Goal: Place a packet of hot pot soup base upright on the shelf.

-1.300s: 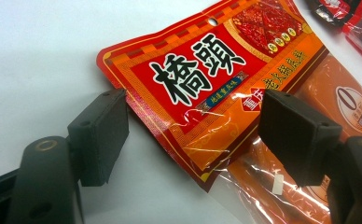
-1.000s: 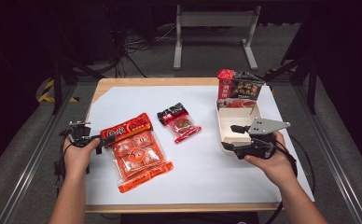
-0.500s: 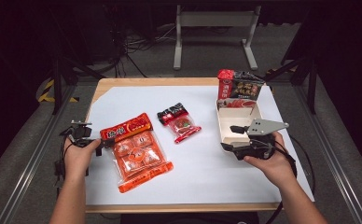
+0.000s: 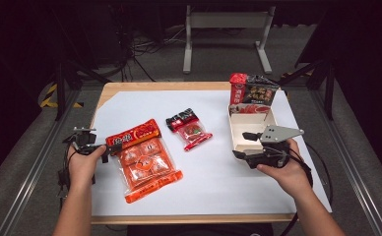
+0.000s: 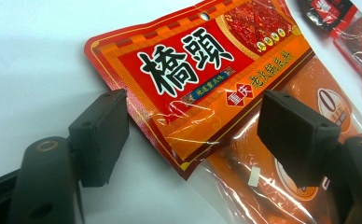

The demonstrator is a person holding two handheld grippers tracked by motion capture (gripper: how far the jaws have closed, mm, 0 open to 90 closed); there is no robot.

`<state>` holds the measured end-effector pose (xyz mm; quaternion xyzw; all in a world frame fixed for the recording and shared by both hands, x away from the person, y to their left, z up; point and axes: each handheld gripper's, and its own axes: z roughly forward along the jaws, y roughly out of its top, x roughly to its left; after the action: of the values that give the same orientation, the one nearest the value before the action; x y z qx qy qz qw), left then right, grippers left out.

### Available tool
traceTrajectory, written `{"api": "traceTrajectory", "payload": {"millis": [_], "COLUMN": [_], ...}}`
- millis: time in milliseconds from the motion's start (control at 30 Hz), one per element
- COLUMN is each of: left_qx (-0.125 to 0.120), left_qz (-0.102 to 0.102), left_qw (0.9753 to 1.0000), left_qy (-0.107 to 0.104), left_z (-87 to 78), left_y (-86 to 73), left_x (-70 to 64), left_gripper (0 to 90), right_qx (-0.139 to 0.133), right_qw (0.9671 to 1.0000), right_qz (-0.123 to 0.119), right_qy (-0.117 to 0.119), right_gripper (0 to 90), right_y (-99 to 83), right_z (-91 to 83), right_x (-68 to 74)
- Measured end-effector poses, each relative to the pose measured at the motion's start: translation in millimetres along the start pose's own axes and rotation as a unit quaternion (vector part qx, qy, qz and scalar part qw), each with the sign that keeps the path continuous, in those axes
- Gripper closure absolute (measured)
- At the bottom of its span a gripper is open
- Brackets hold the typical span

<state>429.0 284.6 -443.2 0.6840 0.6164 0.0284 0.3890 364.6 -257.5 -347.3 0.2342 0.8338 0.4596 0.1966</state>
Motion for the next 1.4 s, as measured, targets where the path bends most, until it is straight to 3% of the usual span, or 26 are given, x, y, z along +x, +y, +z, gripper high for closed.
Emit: {"api": "traceTrajectory", "payload": {"millis": [233, 467, 600, 700, 733, 767, 800, 967, 1100, 1233, 1400], "left_qx": [-0.033, -0.033, -0.031, -0.036, -0.040, -0.044, -0.044, -0.045, -0.051, -0.064, -0.080], "left_qz": [-0.051, -0.048, -0.053, -0.066, -0.073, -0.089, -0.090, -0.074, -0.030, -0.009, 0.016], "left_qw": [0.9982, 0.9982, 0.9981, 0.9971, 0.9964, 0.9940, 0.9938, 0.9956, 0.9982, 0.9979, 0.9967], "left_qy": [-0.004, 0.012, 0.007, -0.006, -0.018, -0.048, -0.048, -0.037, -0.006, -0.005, 0.002], "left_z": [1.5, 2.1, 1.3, 1.0, 1.6, 4.1, 4.3, 4.9, 11.3, 18.3, 24.0], "left_y": [-5.2, -5.7, -5.1, -5.2, -5.5, -6.5, -6.7, -6.3, -3.4, -0.6, 1.2], "left_x": [2.4, -0.5, 0.7, 2.9, 3.5, 5.2, 5.3, 4.8, -1.5, -3.4, -3.6], "left_gripper": [25.7, 27.0, 28.8, 29.0, 30.3, 31.5, 28.9, 32.7, 39.1, 40.0, 51.1], "right_qx": [0.000, 0.002, 0.004, 0.005, 0.004, 0.004, 0.005, 0.006, 0.009, 0.014, 0.014], "right_qw": [1.0000, 1.0000, 1.0000, 0.9999, 1.0000, 0.9999, 0.9999, 0.9999, 0.9998, 0.9997, 0.9996], "right_qz": [-0.002, -0.004, -0.007, -0.008, -0.008, -0.008, -0.008, -0.011, -0.013, -0.018, -0.020], "right_qy": [-0.002, -0.004, -0.005, -0.004, -0.004, -0.004, -0.005, -0.006, -0.008, -0.012, -0.014], "right_gripper": [31.4, 31.4, 31.4, 31.4, 31.4, 31.4, 31.4, 31.4, 31.4, 31.1, 31.2], "right_y": [-0.1, -0.3, -0.2, -0.1, 0.0, 0.1, 0.2, -0.2, -0.7, -1.9, -2.9], "right_z": [-0.9, -0.5, 0.2, 0.7, 1.1, 1.1, 1.1, 0.6, 1.2, 1.8, 0.7], "right_x": [0.4, 1.1, 1.4, 1.6, 1.9, 2.0, 2.2, 2.1, 2.5, 3.4, 4.1]}}
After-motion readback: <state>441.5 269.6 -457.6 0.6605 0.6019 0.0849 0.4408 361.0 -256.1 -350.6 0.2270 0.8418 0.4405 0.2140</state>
